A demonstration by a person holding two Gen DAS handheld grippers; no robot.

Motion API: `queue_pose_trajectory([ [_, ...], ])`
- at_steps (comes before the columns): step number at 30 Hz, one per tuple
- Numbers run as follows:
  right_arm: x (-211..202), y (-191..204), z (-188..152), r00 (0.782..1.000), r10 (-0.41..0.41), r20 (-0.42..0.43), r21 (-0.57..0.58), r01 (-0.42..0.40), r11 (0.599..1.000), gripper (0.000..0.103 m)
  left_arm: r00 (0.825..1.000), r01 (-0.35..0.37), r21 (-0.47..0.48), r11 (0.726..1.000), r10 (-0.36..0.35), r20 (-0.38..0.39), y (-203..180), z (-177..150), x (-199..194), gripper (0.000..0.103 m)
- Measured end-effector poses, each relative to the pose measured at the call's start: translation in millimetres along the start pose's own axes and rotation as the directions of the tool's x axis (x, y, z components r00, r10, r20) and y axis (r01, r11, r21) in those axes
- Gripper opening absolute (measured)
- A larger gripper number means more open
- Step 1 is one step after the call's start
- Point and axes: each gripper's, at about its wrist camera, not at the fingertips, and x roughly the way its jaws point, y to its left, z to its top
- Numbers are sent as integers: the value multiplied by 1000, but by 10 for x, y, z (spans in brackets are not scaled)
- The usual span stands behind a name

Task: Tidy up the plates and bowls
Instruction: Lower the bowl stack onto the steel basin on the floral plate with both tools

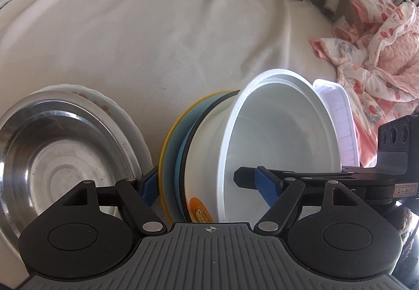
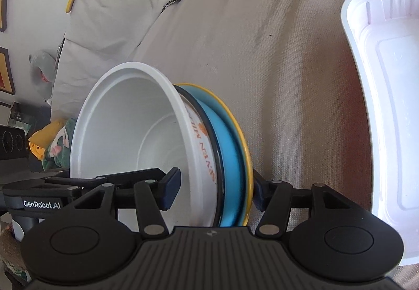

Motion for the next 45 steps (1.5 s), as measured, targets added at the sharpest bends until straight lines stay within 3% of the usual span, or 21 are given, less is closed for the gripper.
queue_pose_trajectory([
  [4,6,75,4,999,-33,-9,10,34,999,55,1000,-10,3,1000,10,-4,-38,-9,-14,80],
  [20,-67,364,24,989,-145,-26,39,146,989,54,997,80,-34,996,-80,-11,40,-35,-106,79],
  [23,-205,638,85,984,-180,-14,16,180,984,56,991,136,-21,991,-135,15,53,52,-325,79],
  [26,-381,1105,154,976,-211,54,-76,215,974,57,979,183,-4,983,-182,93,152,102,-727,79],
  [29,-395,1625,234,975,-198,99,-168,212,963,57,967,186,-24,982,-179,181,368,99,-1162,79],
  [33,-133,2128,313,990,-132,58,-261,143,955,58,954,144,-79,986,-117,276,794,-101,-1590,79],
  [36,241,2343,268,993,-115,6,-313,111,943,58,954,115,-151,982,-67,293,1144,-296,-1626,79],
  [41,896,2253,126,977,-177,-120,-306,134,943,58,974,128,-265,956,-71,214,1665,-481,-1218,79],
  [45,1185,2061,23,952,-259,-165,-284,205,937,58,983,147,-314,938,-103,152,1877,-528,-858,75],
])
